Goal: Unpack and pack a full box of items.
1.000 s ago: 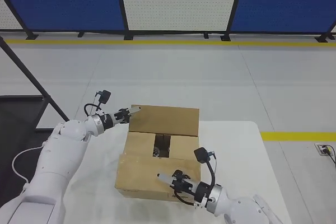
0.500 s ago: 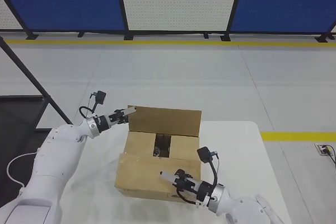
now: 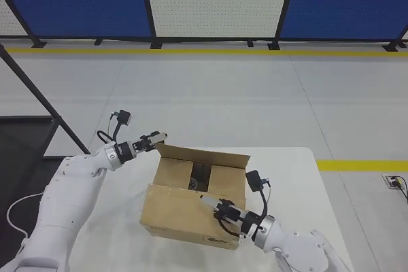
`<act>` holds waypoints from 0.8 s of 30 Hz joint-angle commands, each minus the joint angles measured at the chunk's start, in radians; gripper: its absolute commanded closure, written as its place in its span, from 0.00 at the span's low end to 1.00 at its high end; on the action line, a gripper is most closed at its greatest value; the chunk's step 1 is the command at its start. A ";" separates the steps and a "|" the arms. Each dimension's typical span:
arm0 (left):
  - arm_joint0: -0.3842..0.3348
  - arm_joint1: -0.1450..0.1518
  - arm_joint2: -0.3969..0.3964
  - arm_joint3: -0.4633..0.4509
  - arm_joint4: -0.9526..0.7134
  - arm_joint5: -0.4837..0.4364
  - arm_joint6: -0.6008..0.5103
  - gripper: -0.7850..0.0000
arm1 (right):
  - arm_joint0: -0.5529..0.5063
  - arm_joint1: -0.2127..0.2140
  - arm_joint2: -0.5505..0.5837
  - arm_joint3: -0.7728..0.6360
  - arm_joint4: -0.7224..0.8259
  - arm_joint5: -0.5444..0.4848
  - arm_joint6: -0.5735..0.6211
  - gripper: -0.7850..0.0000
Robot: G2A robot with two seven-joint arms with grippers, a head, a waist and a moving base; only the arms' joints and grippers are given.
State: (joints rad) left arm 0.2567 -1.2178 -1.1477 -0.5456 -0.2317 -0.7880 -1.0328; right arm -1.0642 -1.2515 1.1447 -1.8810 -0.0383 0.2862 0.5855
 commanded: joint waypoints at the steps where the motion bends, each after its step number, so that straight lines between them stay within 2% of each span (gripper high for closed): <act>1: 0.028 0.018 -0.002 -0.060 -0.033 0.026 -0.026 0.00 | 0.003 0.002 0.010 0.005 0.002 0.015 0.012 0.00; 6: 0.097 0.066 0.005 -0.205 -0.071 0.099 -0.099 0.00 | 0.010 0.006 0.025 0.005 -0.008 0.041 0.036 0.00; 10: 0.137 0.101 0.018 -0.279 -0.080 0.159 -0.159 0.00 | 0.007 0.008 0.035 -0.009 0.000 0.021 0.049 0.00; 17: 0.170 0.146 0.040 -0.336 -0.143 0.235 -0.234 0.00 | 0.039 0.011 0.056 0.008 0.019 0.017 0.078 0.00; 24: 0.183 0.174 0.077 -0.362 -0.163 0.240 -0.239 0.00 | 0.138 0.006 0.041 0.117 0.046 0.049 0.122 0.00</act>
State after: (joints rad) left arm 0.4389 -1.0467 -1.0766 -0.9060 -0.3923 -0.5472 -1.2732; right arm -0.9380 -1.2450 1.1888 -1.7773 0.0079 0.3338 0.7046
